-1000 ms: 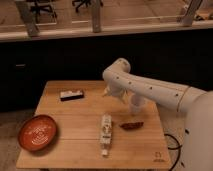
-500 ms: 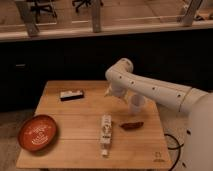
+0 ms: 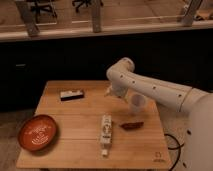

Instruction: Move the arm in a circular motion

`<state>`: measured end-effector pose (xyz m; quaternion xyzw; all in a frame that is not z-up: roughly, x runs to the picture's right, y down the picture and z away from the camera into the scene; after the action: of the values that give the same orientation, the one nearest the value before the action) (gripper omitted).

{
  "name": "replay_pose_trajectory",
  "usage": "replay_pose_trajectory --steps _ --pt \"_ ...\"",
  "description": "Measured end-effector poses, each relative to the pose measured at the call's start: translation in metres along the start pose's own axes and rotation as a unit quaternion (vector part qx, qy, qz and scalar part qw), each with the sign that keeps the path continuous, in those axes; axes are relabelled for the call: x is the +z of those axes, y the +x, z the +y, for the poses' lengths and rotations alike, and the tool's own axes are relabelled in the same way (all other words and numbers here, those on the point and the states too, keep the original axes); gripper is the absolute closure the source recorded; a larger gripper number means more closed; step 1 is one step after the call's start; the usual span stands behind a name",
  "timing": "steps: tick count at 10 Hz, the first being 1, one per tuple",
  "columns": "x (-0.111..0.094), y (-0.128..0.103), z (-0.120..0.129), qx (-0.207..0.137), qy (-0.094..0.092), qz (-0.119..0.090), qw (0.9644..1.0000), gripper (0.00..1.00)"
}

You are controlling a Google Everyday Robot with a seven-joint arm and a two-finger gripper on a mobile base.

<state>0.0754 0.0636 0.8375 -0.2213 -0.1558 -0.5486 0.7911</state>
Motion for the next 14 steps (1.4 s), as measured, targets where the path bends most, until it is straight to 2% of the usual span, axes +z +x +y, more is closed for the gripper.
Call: replay_pose_trajectory --steps 3,4,6,14 --pt "-0.003 0.000 0.004 -0.003 0.002 -0.003 1.0000 0.20" --pt "-0.003 0.001 0.005 -0.004 0.001 -0.003 1.0000 0.23" --pt "-0.008 0.001 0.009 -0.005 0.001 -0.003 1.0000 0.20" --pt "-0.021 -0.006 0.019 -0.016 -0.001 -0.005 0.9999 0.20"
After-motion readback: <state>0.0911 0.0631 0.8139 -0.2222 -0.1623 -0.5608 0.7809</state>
